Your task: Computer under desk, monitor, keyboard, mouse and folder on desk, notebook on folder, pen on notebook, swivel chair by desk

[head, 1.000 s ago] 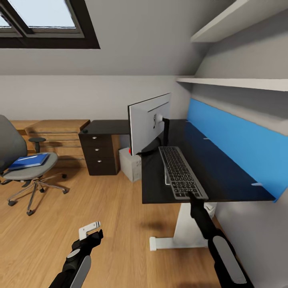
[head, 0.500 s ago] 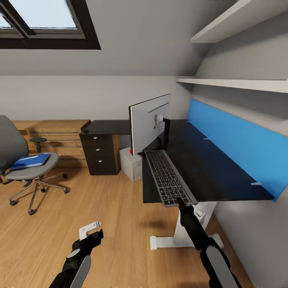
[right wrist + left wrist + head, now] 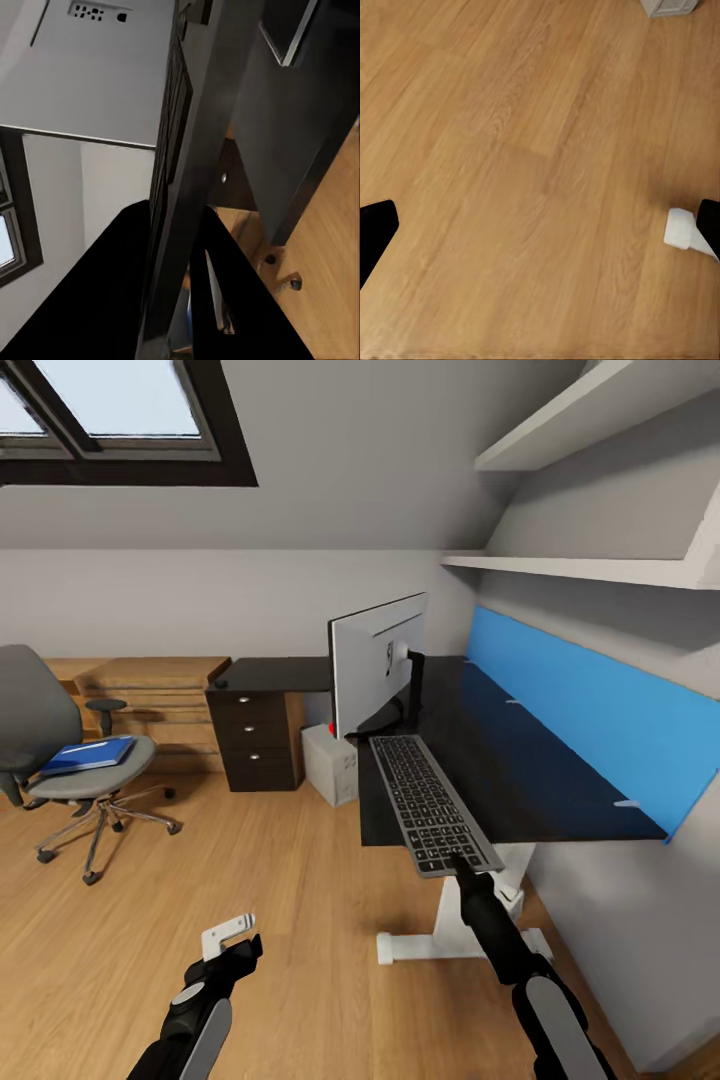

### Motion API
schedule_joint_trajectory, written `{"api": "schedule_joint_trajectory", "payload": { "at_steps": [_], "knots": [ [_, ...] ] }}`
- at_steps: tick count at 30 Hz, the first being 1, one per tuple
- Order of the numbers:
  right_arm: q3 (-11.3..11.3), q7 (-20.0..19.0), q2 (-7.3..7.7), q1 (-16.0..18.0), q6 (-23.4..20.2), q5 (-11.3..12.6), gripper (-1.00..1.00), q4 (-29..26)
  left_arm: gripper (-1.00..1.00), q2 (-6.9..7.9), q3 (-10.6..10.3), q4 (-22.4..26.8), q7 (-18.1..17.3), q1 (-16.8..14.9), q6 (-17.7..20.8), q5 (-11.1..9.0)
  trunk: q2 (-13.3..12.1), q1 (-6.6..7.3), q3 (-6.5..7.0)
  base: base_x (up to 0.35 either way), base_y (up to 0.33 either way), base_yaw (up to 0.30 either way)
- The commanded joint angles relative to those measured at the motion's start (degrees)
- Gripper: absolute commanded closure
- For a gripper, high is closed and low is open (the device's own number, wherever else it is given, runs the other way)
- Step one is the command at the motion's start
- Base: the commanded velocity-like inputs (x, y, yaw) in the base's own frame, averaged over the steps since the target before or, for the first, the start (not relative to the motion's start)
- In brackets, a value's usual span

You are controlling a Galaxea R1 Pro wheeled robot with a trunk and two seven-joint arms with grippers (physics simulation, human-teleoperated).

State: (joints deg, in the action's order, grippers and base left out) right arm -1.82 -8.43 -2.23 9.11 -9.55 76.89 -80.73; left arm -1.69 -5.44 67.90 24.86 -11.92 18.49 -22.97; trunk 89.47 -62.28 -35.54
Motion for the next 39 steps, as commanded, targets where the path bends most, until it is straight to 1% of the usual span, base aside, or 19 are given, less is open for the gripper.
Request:
{"api": "schedule_joint_trajectory", "payload": {
  "at_steps": [1, 6, 12, 15, 22, 26, 27, 28, 30, 31, 32, 35, 39],
  "knots": [
    [0.0, -0.3, -0.1, 0.0, -0.2, 0.7, 1.0, 0.0, -1.0, 0.02, -0.1, 0.1, 0.5, 0.0, 0.1, -0.5, 0.0, 0.04, -0.05, -0.334, 0.0, 0.0],
    [0.0, -0.3, -0.01, 0.0, -0.4, 0.8, 1.0, -0.1, -1.0, 0.02, -0.1, 0.1, 0.5, 0.0, 0.2, -0.5, 0.0, 0.04, -0.05, -0.317, 0.13, 0.0],
    [-0.3, -0.1, -0.3, 0.0, -0.1, 1.1, 1.0, 0.0, -1.0, 0.06, -0.1, 0.1, 0.5, 0.0, 0.2, -0.5, 0.0, 0.04, -0.05, -0.214, 0.278, 0.0],
    [-0.5, -0.1, -0.39, 0.0, -0.1, 1.0, 1.0, 0.1, -1.0, 0.1, 0.0, 0.1, 0.5, 0.0, 0.2, -0.5, 0.0, 0.04, -0.04, -0.119, 0.31, 0.017],
    [-0.7, 0.0, -1.3, 0.0, -0.2, 0.8, 1.0, 0.1, -1.0, 0.04, -0.1, 0.1, 0.4, 0.0, 0.2, -0.5, 0.0, 0.04, 0.3, -0.022, 0.327, 0.149],
    [-2.2, 0.0, -1.43, 0.0, -0.2, 0.8, 1.0, 0.1, -1.0, 0.02, -0.1, 0.1, 0.4, 0.0, 0.2, -0.5, 0.0, 0.04, 0.54, -0.002, 0.214, 0.186],
    [-3.1, 0.1, -1.45, 0.0, -0.2, 0.8, 1.0, 0.2, -1.0, -0.01, -0.1, 0.1, 0.4, 0.0, 0.2, -0.5, 0.0, 0.04, 0.6, -0.001, 0.061, 0.191],
    [-5.1, 0.0, -1.46, 0.0, -0.1, 0.7, 1.0, 0.2, -1.0, -0.13, -0.1, 0.1, 0.4, 0.0, 0.2, -0.6, -0.4, 0.26, 0.84, 0.0, 0.008, 0.192],
    [-5.5, 0.0, -1.46, 0.0, -0.2, 0.7, 1.0, 0.2, -1.0, -0.14, -0.1, 0.1, 0.4, 0.0, 0.2, -0.6, -1.2, 0.7, 1.26, 0.0, 0.005, 0.189],
    [-6.2, 0.0, -1.46, 0.0, -0.2, 0.7, 1.0, 0.2, -1.0, -0.15, -0.1, 0.1, 0.4, 0.0, 0.2, -0.6, -1.6, 0.92, 1.46, 0.0, 0.002, 0.174],
    [-8.3, 0.0, -1.42, 0.0, -0.1, 0.7, 1.0, 0.2, -1.0, -0.15, -0.1, 0.1, 0.4, 0.0, 0.2, -0.6, -2.0, 1.14, 1.64, 0.0, 0.001, 0.139],
    [-9.3, 0.0, -1.4, 0.0, -0.1, 0.7, 1.0, 0.2, -1.0, -0.16, -0.1, 0.1, 0.4, 0.0, 0.3, -0.6, -3.2, 1.8, 2.18, 0.03, 0.0, 0.095],
    [-9.4, 0.0, -1.23, 0.0, -0.3, 0.7, 1.0, 0.2, -1.0, -0.1, -0.1, 0.1, 0.4, 0.0, 0.2, -0.6, -4.8, 2.68, 2.9, 0.209, 0.045, 0.018]
  ]
}}
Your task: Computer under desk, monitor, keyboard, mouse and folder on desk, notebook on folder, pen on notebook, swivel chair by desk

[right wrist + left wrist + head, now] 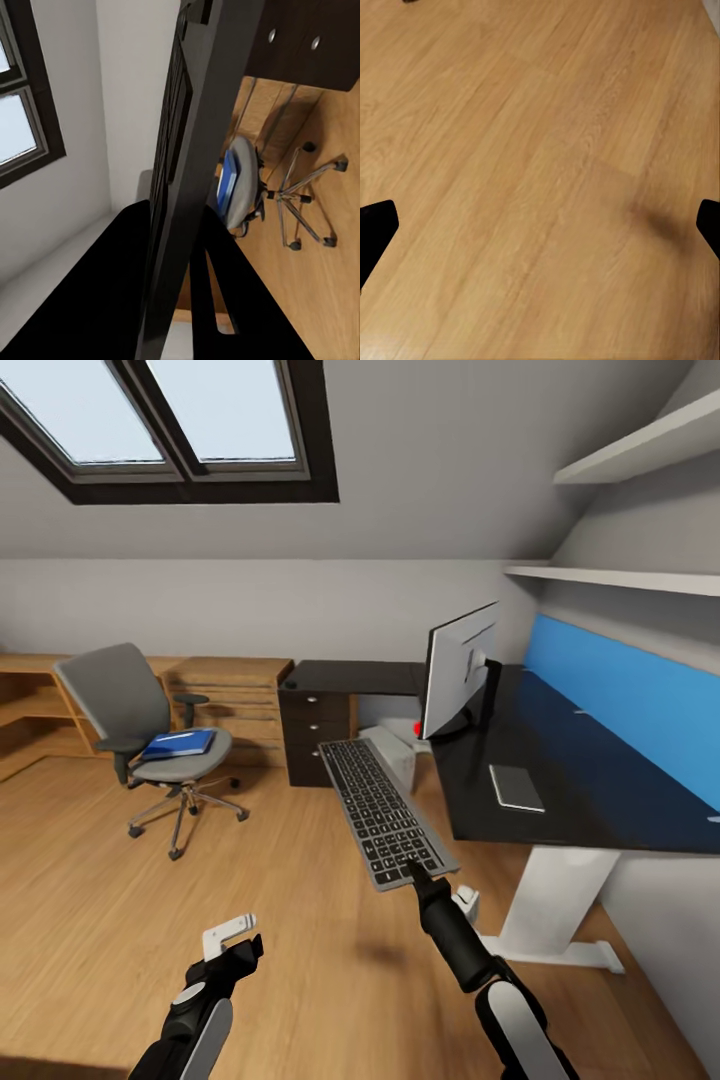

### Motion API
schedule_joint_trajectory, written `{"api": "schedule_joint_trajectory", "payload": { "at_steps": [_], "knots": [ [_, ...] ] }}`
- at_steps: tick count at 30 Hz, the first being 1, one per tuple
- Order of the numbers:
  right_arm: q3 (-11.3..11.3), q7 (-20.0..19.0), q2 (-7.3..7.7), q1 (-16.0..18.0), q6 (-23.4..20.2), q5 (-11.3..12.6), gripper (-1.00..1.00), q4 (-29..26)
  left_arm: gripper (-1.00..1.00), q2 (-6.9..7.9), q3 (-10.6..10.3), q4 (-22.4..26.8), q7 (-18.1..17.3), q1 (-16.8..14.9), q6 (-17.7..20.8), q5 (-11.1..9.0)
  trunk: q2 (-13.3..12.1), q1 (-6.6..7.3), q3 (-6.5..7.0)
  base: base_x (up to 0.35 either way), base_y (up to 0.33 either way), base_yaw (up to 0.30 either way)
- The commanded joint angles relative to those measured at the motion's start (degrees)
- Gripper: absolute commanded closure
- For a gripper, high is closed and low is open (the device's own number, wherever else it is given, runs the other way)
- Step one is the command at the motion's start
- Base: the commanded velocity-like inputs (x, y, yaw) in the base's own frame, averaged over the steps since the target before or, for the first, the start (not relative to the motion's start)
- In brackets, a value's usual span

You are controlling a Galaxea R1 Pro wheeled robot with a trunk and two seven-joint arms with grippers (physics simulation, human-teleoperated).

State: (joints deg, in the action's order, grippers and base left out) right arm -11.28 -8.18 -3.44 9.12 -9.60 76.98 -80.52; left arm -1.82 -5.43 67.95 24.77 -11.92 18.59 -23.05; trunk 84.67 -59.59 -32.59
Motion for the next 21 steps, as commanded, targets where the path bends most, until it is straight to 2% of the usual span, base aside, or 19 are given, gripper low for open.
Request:
{"api": "schedule_joint_trajectory", "payload": {
  "at_steps": [1, 21],
  "knots": [
    [0.0, -0.3, 0.09, 0.0, -0.4, 0.7, 1.0, 0.0, -1.0, 0.04, -0.1, 0.1, 0.4, 0.0, 0.1, -0.5, -0.4, 0.2, 0.13, 0.287, 0.095, 0.005],
    [0.0, -0.3, 0.74, 0.0, -0.4, 0.7, 1.0, 0.0, -1.0, 0.06, -0.1, 0.1, 0.4, 0.0, 0.1, -0.5, -8.4, 4.59, 3.72, 0.318, 0.126, 0.0]
  ]
}}
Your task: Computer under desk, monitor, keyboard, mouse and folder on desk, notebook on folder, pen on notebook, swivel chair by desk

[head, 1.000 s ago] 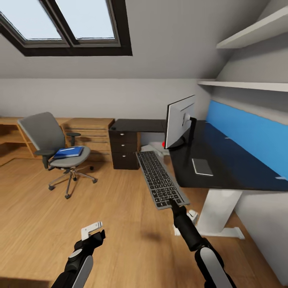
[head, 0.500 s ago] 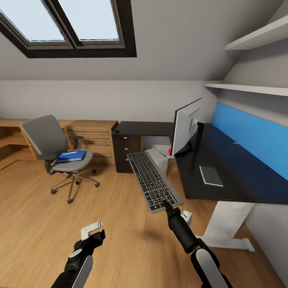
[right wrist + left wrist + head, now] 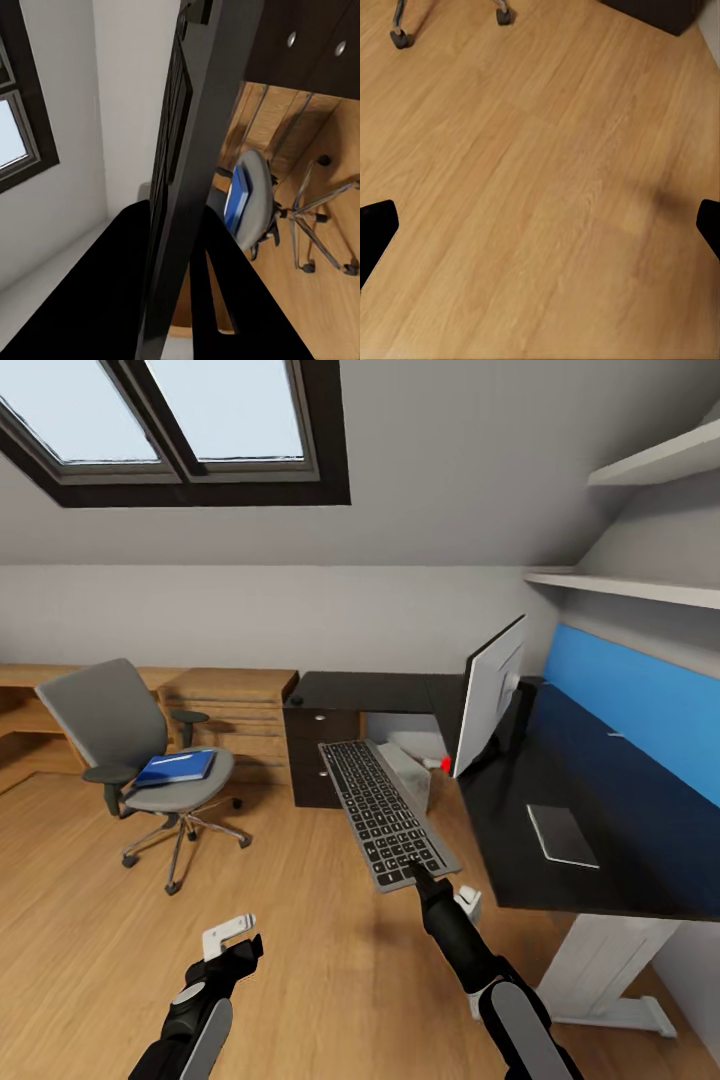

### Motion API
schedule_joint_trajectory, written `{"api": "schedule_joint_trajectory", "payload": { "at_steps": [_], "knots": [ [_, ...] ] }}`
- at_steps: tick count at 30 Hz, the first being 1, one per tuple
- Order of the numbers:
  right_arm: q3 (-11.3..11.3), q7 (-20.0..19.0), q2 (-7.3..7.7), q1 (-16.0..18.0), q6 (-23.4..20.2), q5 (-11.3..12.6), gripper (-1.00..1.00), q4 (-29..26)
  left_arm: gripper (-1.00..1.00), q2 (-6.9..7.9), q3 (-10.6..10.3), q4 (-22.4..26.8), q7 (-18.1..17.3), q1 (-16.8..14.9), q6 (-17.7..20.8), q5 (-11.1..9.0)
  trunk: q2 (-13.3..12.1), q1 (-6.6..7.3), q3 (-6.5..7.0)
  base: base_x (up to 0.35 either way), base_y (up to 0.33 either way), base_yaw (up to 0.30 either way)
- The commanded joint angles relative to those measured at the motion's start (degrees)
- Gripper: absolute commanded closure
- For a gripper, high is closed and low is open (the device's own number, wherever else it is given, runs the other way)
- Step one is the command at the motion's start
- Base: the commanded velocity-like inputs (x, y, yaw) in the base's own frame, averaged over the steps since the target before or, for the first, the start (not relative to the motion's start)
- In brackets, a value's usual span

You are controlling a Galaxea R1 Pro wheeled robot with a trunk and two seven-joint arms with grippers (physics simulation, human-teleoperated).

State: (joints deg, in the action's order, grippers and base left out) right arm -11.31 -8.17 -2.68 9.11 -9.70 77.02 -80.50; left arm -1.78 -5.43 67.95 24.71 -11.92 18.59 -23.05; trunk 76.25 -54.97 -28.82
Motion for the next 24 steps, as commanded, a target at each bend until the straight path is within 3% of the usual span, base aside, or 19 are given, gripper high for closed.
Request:
{"api": "schedule_joint_trajectory", "payload": {
  "at_steps": [1, 17, 24],
  "knots": [
    [0.1, -0.3, -0.03, 0.0, -0.2, 0.7, 1.0, 0.0, -1.0, 0.03, -0.1, 0.1, 0.5, 0.0, 0.1, -0.5, -0.4, 0.19, 0.13, 0.32, 0.129, 0.0],
    [0.1, -0.4, 0.13, 0.0, -0.3, 0.7, 1.0, 0.0, -1.0, 0.11, 0.0, 0.0, 0.5, 0.0, 0.1, -0.6, -0.4, 0.19, 0.13, 0.263, 0.072, 0.0],
    [0.1, -0.4, 0.13, 0.0, -0.2, 0.6, 1.0, 0.3, -1.0, 0.11, 0.0, 0.0, 0.5, 0.0, 0.1, -0.7, -0.4, 0.19, 0.13, 0.32, 0.175, 0.0]
  ]
}}
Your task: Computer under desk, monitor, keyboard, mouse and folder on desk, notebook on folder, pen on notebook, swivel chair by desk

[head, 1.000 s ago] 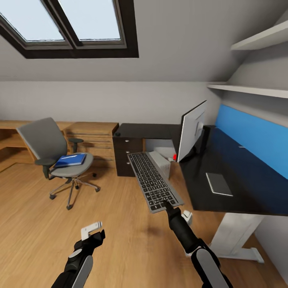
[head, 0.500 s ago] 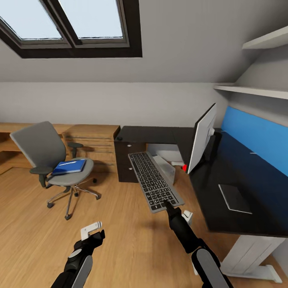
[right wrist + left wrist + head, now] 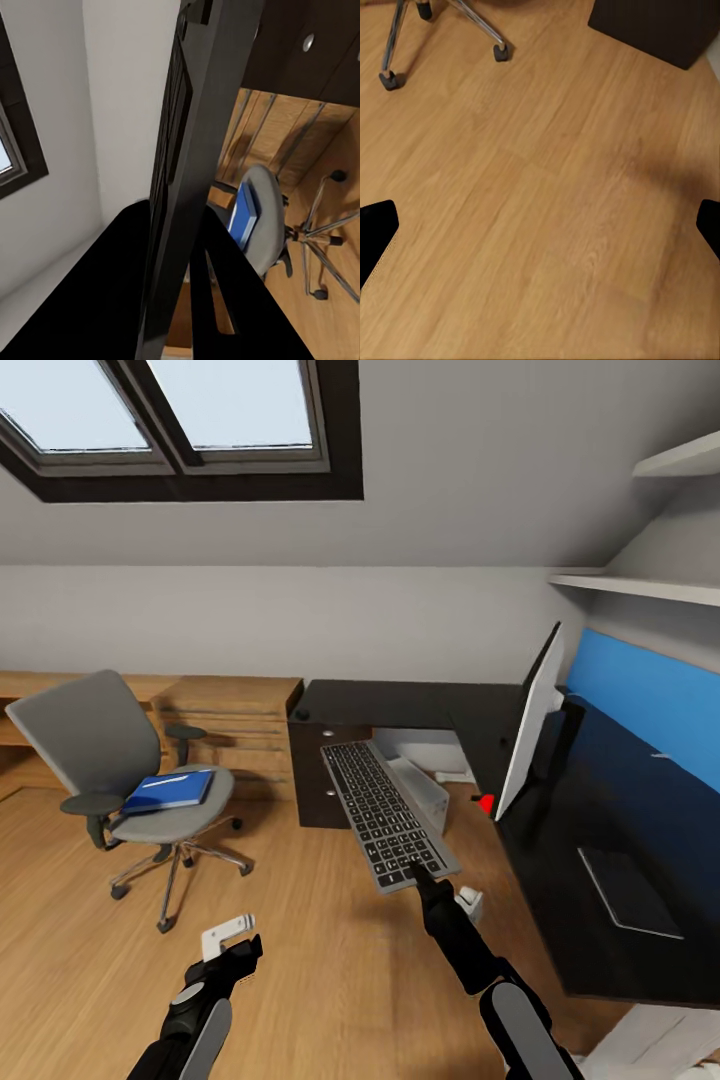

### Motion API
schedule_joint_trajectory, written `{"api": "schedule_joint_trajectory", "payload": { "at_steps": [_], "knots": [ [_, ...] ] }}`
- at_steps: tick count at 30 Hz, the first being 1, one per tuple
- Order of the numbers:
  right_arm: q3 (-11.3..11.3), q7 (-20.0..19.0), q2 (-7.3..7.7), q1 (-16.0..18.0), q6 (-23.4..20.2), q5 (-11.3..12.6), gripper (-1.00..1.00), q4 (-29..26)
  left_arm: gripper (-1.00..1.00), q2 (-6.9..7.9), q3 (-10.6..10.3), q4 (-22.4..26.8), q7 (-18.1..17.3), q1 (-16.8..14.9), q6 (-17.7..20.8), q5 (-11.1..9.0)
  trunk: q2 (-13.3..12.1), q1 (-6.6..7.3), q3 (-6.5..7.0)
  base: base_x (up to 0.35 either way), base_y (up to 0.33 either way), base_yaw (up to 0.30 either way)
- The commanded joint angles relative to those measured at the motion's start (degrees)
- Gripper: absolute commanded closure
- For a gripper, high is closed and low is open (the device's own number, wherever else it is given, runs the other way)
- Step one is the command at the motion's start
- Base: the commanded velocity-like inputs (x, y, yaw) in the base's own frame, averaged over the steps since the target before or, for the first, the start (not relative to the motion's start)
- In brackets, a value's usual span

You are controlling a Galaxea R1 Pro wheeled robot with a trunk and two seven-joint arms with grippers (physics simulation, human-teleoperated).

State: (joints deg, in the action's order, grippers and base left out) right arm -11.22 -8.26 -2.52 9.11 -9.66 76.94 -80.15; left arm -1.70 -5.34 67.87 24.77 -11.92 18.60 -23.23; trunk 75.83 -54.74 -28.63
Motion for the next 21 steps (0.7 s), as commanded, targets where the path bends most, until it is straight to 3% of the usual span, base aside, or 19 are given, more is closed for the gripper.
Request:
{"api": "schedule_joint_trajectory", "payload": {
  "at_steps": [1, 14, 21],
  "knots": [
    [0.1, -0.3, -0.02, 0.0, -0.3, 0.7, 1.0, 0.0, -1.0, 0.03, -0.1, 0.1, 0.4, 0.0, 0.1, -0.5, 0.0, -0.03, -0.06, 0.32, 0.184, 0.0],
    [0.1, -0.3, -0.02, 0.0, -0.2, 0.7, 1.0, 0.0, -1.0, 0.03, -0.1, 0.1, 0.4, 0.0, 0.1, -0.5, 0.0, -0.03, -0.06, 0.32, 0.163, 0.0],
    [0.1, -0.3, -0.02, 0.0, -0.2, 0.7, 1.0, 0.1, -1.0, 0.06, -0.1, 0.1, 0.4, 0.0, 0.1, -0.5, -2.8, 1.5, 1.2, 0.32, 0.129, 0.0]
  ]
}}
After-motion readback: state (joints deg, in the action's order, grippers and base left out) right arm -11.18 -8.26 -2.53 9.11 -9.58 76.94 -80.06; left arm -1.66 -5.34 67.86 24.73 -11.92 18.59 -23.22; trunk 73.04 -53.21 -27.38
